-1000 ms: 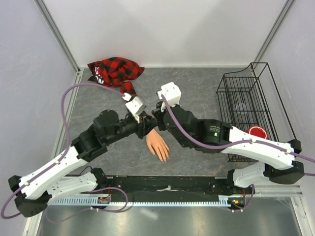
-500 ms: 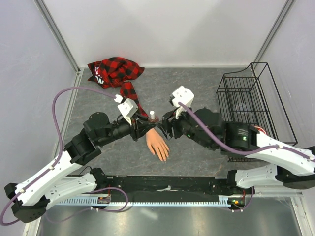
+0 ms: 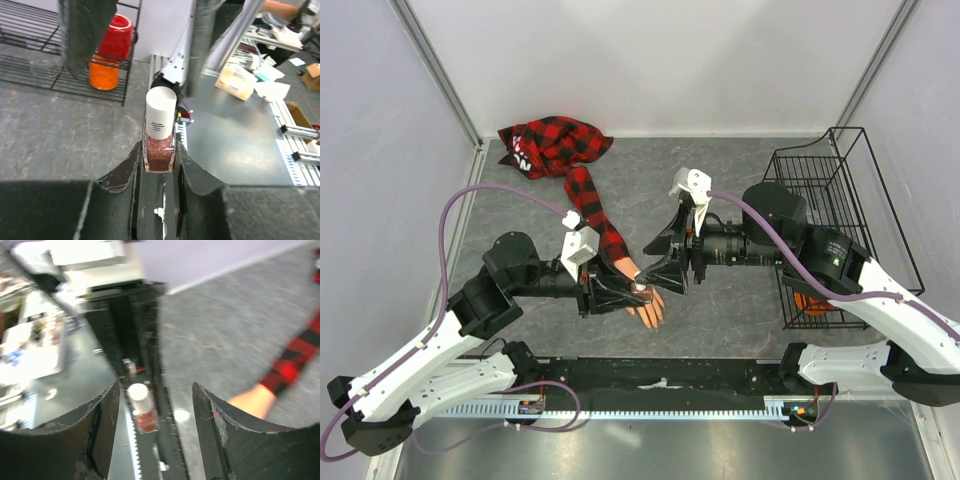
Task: Paint the nails
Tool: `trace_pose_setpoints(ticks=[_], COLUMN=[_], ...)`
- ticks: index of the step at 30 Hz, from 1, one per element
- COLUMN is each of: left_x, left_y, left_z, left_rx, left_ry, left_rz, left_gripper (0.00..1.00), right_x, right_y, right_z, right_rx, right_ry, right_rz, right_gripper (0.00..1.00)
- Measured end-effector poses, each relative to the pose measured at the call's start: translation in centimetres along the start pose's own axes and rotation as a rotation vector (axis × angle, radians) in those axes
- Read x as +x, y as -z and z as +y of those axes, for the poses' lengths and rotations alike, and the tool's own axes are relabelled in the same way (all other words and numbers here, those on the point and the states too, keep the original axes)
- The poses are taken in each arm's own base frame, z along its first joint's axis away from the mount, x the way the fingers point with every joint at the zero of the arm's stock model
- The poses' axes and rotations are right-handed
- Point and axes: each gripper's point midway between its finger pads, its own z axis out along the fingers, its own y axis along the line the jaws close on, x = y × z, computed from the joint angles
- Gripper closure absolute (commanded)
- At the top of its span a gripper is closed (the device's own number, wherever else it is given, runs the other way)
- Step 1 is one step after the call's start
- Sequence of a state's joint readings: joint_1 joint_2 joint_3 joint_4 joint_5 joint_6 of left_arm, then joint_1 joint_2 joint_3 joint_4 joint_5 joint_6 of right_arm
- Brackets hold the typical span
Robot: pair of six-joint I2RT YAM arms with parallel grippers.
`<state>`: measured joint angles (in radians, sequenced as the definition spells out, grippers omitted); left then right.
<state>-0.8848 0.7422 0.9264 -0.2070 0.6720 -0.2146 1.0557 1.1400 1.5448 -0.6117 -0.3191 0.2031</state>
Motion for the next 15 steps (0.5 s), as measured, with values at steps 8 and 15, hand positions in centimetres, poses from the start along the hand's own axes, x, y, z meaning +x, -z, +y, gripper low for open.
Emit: trace_pose_setpoints(ticks=[8, 15], left_x=[0.0, 0.1], left_y=[0.1, 0.2], left_z=[-1.1, -1.5], left_rx=[0.057, 0.080], left_ry=[0.000, 0.000], left_rz=[0.004, 0.010], left_gripper=[0.98, 0.98], right_x=[0.3, 1.4], right_y=[-0.1, -0.9], right_z=[3.4, 3.4], right_rx=[-0.210, -0.241], right_ry=[-0.016, -0.036], right_rz=[0.012, 0.046], right_gripper=[0.41, 0.56])
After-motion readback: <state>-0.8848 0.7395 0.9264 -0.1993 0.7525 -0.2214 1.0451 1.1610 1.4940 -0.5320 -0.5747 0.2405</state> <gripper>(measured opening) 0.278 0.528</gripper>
